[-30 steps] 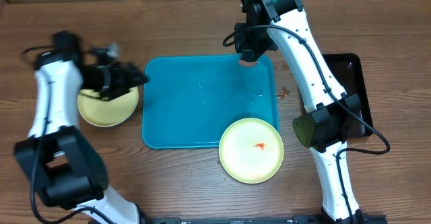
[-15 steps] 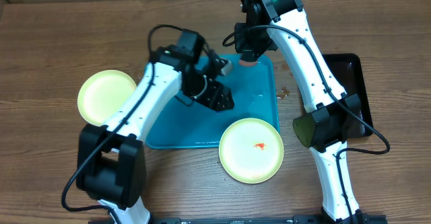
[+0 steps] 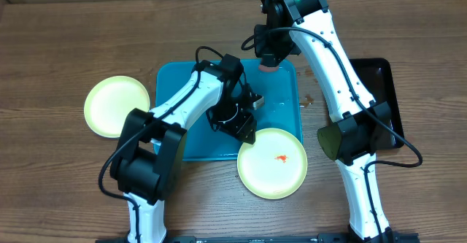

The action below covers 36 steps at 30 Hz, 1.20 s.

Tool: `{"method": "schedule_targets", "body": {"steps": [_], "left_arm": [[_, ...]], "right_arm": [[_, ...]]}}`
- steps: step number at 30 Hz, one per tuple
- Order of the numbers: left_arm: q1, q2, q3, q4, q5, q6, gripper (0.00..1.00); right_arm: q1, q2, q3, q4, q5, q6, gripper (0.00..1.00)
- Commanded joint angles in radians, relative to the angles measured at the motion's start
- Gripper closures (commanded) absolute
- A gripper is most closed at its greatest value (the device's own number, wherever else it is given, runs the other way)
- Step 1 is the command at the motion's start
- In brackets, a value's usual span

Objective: Clean dirty plates on tray and stack at the side
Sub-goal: 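Grasp the second yellow plate's rim and drag it left with the left gripper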

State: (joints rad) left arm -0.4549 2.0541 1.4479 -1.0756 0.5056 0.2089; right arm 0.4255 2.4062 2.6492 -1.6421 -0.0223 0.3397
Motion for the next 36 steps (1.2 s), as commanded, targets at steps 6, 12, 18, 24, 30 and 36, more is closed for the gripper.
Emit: {"method": "schedule_targets", "body": {"steps": [6, 12, 18, 24, 30, 36], "left_arm": [[-0.005, 0.020, -0.006, 0.012, -0.056, -0.034, 0.73], [-0.005, 0.020, -0.006, 0.016, -0.106, -0.053, 0.83], [-0.003, 0.020, -0.006, 0.039, -0.173, -0.083, 0.96], [0.025, 0.020, -0.003, 0.094, -0.438, -0.201, 0.96], [0.079, 0.020, 0.055, 0.170, -0.595, -0.246, 0.95], [0.107, 0.020, 0.161, 0.234, -0.629, -0.246, 0.34]], "right_arm": [[-0.002, -0.022, 0.028, 0.009, -0.005, -0.002, 0.96], [-0.003, -0.022, 0.028, 0.013, -0.005, -0.002, 0.96], [-0.002, -0.022, 0.028, 0.013, -0.005, -0.002, 0.96], [-0.002, -0.022, 0.028, 0.013, -0.005, -0.002, 0.96], [-0.002, -0.022, 0.028, 0.014, -0.005, -0.002, 0.96], [-0.002, -0.022, 0.028, 0.015, -0.005, -0.002, 0.96]]}}
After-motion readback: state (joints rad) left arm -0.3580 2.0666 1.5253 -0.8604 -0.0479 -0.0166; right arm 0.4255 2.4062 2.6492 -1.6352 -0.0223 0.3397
